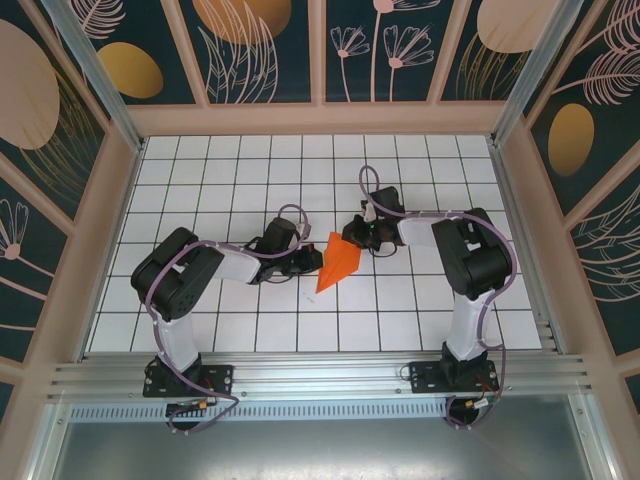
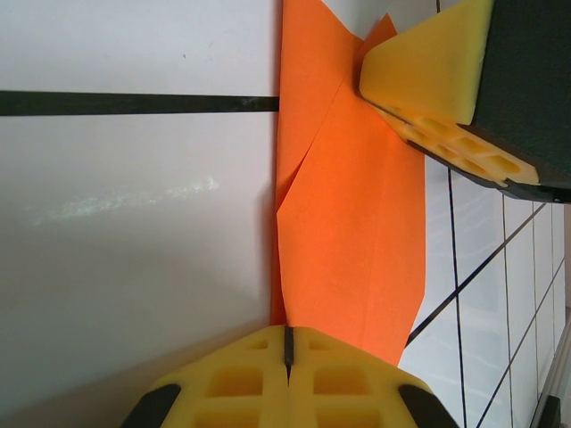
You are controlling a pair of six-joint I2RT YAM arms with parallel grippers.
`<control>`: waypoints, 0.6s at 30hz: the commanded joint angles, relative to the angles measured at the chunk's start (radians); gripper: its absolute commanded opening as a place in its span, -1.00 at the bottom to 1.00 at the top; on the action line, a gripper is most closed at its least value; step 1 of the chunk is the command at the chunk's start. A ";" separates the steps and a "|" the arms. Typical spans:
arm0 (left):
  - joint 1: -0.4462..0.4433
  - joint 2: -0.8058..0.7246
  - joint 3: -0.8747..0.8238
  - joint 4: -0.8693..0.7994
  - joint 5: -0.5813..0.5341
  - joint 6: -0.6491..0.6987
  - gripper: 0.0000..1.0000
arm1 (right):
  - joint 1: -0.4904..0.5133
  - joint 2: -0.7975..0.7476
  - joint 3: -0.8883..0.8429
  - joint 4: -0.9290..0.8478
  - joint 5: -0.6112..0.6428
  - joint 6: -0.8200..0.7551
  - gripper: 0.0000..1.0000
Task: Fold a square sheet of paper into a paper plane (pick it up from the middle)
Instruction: Fourth fold the wing at the center of the table.
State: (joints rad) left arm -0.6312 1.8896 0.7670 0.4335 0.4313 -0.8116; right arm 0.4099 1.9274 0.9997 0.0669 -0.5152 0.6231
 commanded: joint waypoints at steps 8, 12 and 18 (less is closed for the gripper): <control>0.013 0.144 -0.051 -0.223 -0.232 0.066 -1.00 | -0.055 0.030 0.011 0.001 -0.015 -0.019 -0.75; 0.013 0.144 -0.051 -0.227 -0.233 0.065 -1.00 | -0.064 0.055 0.009 -0.006 -0.002 -0.017 -0.75; 0.012 0.147 -0.051 -0.229 -0.232 0.068 -1.00 | -0.087 0.048 0.026 -0.007 -0.012 -0.017 -0.75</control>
State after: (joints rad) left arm -0.6312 1.8896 0.7670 0.4332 0.4313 -0.8112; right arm 0.3489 1.9419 1.0061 0.0715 -0.5591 0.6231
